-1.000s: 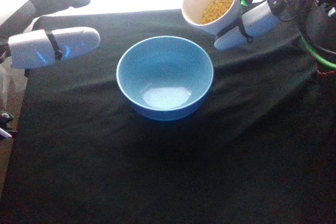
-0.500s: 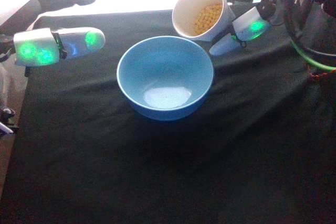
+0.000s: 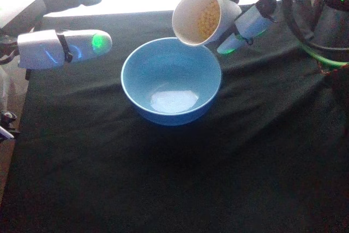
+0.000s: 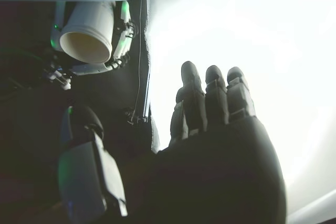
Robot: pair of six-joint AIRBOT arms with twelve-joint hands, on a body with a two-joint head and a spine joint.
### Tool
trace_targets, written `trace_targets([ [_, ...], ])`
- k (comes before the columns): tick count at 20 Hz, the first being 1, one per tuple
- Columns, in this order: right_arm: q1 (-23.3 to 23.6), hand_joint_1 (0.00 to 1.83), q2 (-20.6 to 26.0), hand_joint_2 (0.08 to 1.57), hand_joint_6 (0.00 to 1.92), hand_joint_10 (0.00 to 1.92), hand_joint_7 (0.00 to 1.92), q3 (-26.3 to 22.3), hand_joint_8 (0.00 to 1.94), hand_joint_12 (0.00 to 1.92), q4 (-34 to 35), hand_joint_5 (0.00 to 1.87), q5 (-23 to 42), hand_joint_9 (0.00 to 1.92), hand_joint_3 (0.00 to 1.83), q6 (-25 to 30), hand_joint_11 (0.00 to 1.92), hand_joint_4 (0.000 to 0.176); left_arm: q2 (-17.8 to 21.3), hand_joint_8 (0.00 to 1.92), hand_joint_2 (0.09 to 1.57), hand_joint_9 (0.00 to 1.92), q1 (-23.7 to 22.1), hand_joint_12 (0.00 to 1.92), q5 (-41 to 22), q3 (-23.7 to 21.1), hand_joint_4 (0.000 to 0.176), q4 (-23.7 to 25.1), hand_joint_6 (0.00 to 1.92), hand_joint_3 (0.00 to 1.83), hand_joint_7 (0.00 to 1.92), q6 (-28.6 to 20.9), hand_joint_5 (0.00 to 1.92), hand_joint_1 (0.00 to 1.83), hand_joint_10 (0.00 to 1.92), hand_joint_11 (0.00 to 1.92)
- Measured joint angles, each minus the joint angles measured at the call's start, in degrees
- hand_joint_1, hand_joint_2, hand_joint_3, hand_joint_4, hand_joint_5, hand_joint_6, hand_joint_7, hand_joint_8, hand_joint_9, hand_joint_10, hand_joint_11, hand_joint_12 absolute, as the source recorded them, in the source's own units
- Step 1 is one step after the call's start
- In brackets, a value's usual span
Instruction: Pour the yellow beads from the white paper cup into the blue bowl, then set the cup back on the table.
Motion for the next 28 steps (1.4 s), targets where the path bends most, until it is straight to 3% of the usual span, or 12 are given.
trace_targets([
  [3, 1.7, 1.18, 0.0, 1.1, 0.94, 1.75, 0.93, -1.2, 1.55, 1.9, -4.8, 1.0, -1.0, 1.01, 0.0, 0.1, 1.04, 0.0, -0.2, 0.0, 0.88, 0.16, -0.4, 0.0, 0.5, 0.0, 0.087, 0.5, 0.01, 0.0, 0.47, -0.1, 0.17, 0.57, 0.0, 0.0],
  [5, 1.9, 1.25, -0.1, 1.13, 0.87, 1.63, 0.92, -1.9, 1.4, 1.89, -7.3, 0.96, -1.4, 0.89, 0.01, 0.1, 0.9, 0.0, -0.3, 0.0, 0.87, 0.16, -0.7, 0.0, 0.6, 0.1, 0.099, 1.3, 0.01, 0.0, 0.47, -0.1, 0.17, 0.55, 0.0, 0.0],
  [6, 2.0, 1.19, -0.1, 1.11, 1.0, 1.7, 0.94, -2.0, 1.58, 1.92, -8.3, 0.97, -1.6, 0.94, 0.0, 0.1, 0.98, 0.0, -0.3, 0.0, 0.87, 0.16, -0.9, 0.0, 1.0, 0.1, 0.09, 1.6, 0.0, 0.0, 0.46, -0.1, 0.16, 0.54, 0.0, 0.0],
  [7, 2.0, 1.42, -0.1, 1.06, 1.37, 1.7, 0.89, -2.1, 1.68, 1.92, -9.0, 0.88, -2.0, 0.88, 0.0, 0.1, 0.96, 0.0, -0.4, 0.0, 0.89, 0.16, -0.9, 0.0, 1.2, 0.1, 0.075, 1.7, 0.0, 0.0, 0.46, -0.1, 0.14, 0.54, 0.0, 0.0],
  [8, 2.0, 1.47, 0.0, 1.08, 1.63, 1.34, 0.83, -2.3, 1.5, 1.91, -10.1, 0.8, -2.7, 0.84, 0.11, 0.1, 0.92, 0.0, -0.5, 0.0, 0.89, 0.16, -1.2, 0.0, 1.2, 0.1, 0.069, 1.6, 0.0, 0.0, 0.46, -0.2, 0.14, 0.54, 0.0, 0.0],
  [9, 2.0, 1.49, 0.0, 1.1, 1.62, 1.18, 0.88, -2.5, 1.41, 1.78, -10.8, 0.78, -3.0, 0.83, 0.07, 0.1, 0.81, 0.0, -0.5, 0.0, 0.89, 0.14, -1.2, 0.0, 1.2, 0.1, 0.074, 1.7, 0.0, 0.0, 0.46, -0.2, 0.15, 0.55, 0.0, 0.0],
  [10, 2.0, 1.39, 0.0, 1.1, 1.22, 1.14, 0.89, -2.6, 1.35, 1.76, -11.7, 0.9, -3.2, 0.87, 0.07, 0.2, 0.86, 0.0, -0.5, 0.0, 0.89, 0.14, -1.2, 0.0, 1.2, 0.1, 0.072, 1.7, 0.0, 0.0, 0.46, -0.2, 0.15, 0.55, 0.0, 0.0],
  [16, 2.0, 1.37, 0.0, 1.13, 0.94, 1.23, 0.98, -2.7, 1.21, 1.61, -14.1, 0.94, -4.3, 0.8, 0.0, 0.2, 0.7, 0.0, -0.6, 0.01, 0.9, 0.16, -1.2, 0.0, 1.3, 0.1, 0.057, 1.8, 0.0, 0.0, 0.45, -0.3, 0.13, 0.55, 0.01, 0.0],
  [19, 2.3, 1.38, 0.0, 1.11, 0.95, 1.12, 1.0, -3.1, 1.21, 1.62, -15.9, 0.96, -4.7, 0.86, 0.0, 0.2, 0.77, 0.0, -0.7, 0.0, 0.88, 0.16, -1.2, 0.0, 1.3, 0.1, 0.058, 1.8, 0.0, 0.0, 0.45, -0.3, 0.14, 0.54, 0.0, 0.0],
  [22, 3.4, 1.35, -0.1, 1.19, 1.09, 1.47, 0.84, -4.0, 1.35, 1.84, -17.9, 0.8, -4.7, 0.78, 0.01, 0.2, 0.75, 0.0, -0.7, 0.0, 0.88, 0.15, -1.2, 0.0, 1.3, 0.1, 0.058, 1.9, 0.0, 0.0, 0.44, -0.3, 0.14, 0.54, 0.0, 0.0],
  [27, 4.2, 1.25, -0.1, 1.18, 1.07, 1.58, 0.87, -5.4, 1.37, 1.91, -22.3, 0.84, -5.0, 0.75, 0.0, 0.2, 0.83, 0.0, -0.7, 0.0, 0.88, 0.13, -1.2, 0.0, 1.3, 0.2, 0.072, 2.1, 0.0, 0.0, 0.42, -0.3, 0.14, 0.54, 0.0, 0.0],
  [28, 4.4, 1.23, -0.1, 1.17, 1.05, 1.62, 0.89, -5.6, 1.37, 1.92, -23.0, 0.86, -5.1, 0.76, 0.0, 0.2, 0.89, 0.0, -0.7, 0.0, 0.89, 0.12, -1.2, 0.0, 1.3, 0.2, 0.06, 2.1, 0.0, 0.0, 0.41, -0.3, 0.13, 0.54, 0.0, 0.0],
])
